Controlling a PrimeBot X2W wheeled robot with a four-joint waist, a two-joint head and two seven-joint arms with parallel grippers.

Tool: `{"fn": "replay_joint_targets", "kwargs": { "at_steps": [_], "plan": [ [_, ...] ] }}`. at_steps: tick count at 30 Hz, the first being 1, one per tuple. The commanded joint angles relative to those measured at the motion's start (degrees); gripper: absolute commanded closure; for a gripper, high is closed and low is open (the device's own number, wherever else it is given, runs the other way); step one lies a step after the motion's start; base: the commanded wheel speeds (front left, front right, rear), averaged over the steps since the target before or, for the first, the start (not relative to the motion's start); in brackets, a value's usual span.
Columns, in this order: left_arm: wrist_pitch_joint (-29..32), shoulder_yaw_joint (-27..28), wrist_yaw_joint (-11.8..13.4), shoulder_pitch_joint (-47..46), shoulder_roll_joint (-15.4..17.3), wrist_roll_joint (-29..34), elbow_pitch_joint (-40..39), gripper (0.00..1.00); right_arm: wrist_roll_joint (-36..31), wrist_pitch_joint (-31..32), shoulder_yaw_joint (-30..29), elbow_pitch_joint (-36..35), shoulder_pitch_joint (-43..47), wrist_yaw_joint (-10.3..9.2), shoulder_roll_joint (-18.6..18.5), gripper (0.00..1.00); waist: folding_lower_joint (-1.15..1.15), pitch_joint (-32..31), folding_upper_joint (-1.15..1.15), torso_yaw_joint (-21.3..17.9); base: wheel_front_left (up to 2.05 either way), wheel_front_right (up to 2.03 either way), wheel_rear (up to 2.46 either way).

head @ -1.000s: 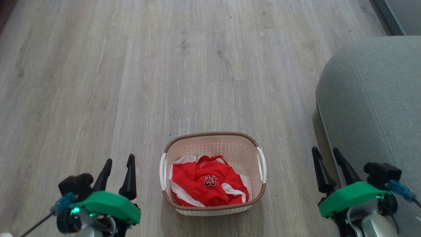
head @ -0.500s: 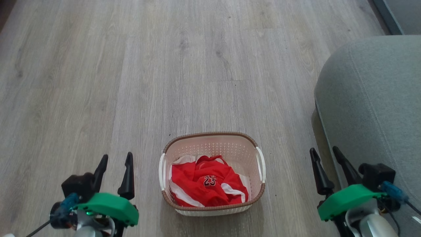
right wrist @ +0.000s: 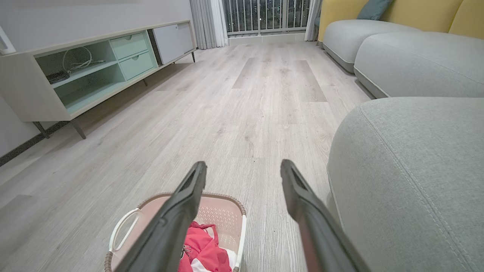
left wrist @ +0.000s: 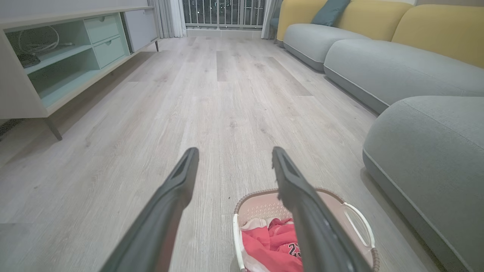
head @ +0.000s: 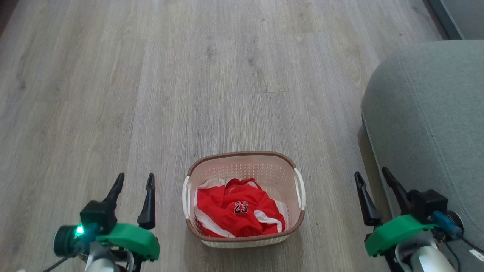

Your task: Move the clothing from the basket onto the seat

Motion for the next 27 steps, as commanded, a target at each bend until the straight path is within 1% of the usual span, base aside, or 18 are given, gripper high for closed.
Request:
{"fn": "replay_joint_targets", "kwargs": {
  "at_steps": [1,5,12,22,25,27],
  "plan": [
    [-1.1,2.2,-0.2,-3.2,0.0,1.8,-2.0,0.00,-1.3,-1.0,1.1,-1.6,-1.3,0.01,-0.8,0.00,0.00,0.0,0.00,0.0,0.00,0.00,0.00],
    [-1.6,2.5,-0.4,-3.2,-0.1,4.0,-2.1,0.00,-2.5,-1.5,1.2,-1.4,-1.2,0.01,-0.9,0.00,0.00,0.0,0.00,-0.1,0.00,0.00,0.00],
    [-1.6,2.9,-0.8,-3.3,-0.2,3.9,-1.6,0.00,-1.3,-1.5,0.8,-1.3,-1.2,0.01,-0.6,0.00,0.00,0.1,0.00,-0.2,0.00,0.00,0.00],
    [-1.6,2.8,-0.8,-3.6,-0.2,3.4,-1.6,0.00,-1.6,-1.5,0.9,-1.4,-1.6,0.01,-0.7,0.00,0.00,0.6,0.00,-0.6,0.00,0.00,0.00],
    [-1.6,2.6,-0.8,-4.0,-0.2,3.4,-1.8,0.00,-1.9,-1.5,0.8,-1.9,-2.1,0.01,-0.7,0.00,0.00,1.6,0.00,-0.8,0.00,0.00,0.00],
    [-1.6,2.4,-0.8,-4.7,-0.2,3.4,-2.2,0.00,-2.0,-1.5,0.7,-2.6,-2.7,0.01,-0.7,0.00,0.00,3.3,0.00,-1.0,0.00,0.00,0.00]
  ]
}}
